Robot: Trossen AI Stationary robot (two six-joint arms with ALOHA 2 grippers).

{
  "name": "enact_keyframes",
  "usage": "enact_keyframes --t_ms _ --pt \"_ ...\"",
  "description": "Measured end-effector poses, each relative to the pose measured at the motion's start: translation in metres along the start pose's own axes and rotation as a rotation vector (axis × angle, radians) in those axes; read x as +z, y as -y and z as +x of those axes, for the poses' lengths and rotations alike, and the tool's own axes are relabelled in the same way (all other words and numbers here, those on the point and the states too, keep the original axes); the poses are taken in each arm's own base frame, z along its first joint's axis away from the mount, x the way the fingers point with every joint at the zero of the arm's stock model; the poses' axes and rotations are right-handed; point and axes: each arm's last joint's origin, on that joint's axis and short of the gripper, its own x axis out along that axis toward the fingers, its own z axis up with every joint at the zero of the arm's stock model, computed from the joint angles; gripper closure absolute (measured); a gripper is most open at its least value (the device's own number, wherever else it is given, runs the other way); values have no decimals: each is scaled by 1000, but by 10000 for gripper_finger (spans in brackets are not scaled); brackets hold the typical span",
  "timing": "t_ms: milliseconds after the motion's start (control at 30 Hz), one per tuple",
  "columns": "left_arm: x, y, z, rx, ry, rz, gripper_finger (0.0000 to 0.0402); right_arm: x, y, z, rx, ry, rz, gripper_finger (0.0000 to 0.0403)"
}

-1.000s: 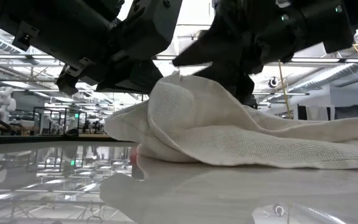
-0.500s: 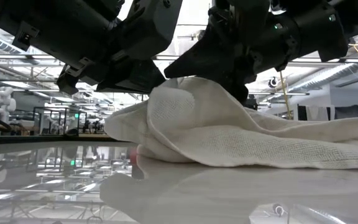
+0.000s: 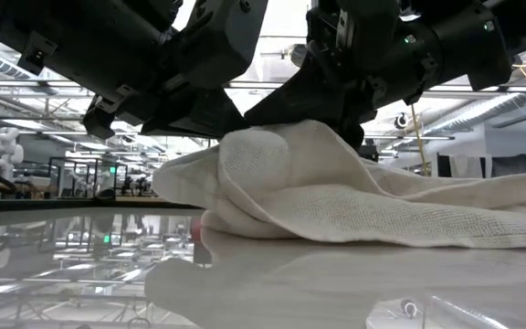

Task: Roll towel
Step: Roll the white towel

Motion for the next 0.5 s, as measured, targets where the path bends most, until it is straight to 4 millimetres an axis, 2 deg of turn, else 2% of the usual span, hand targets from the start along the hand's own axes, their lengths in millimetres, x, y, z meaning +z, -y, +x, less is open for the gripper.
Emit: enact_keyframes --t_ms 133,367,500 --pt "6 -2 -5 -5 -16 24 373 -2 0 0 16 -27 -17 386" --pt "51 -11 -35 -107 -146 192 270 -2 -2 -1 89 -66 -145 393" --pt "66 -13 -44 -205 -221 372 217 4 -3 -6 111 -79 -238 394"
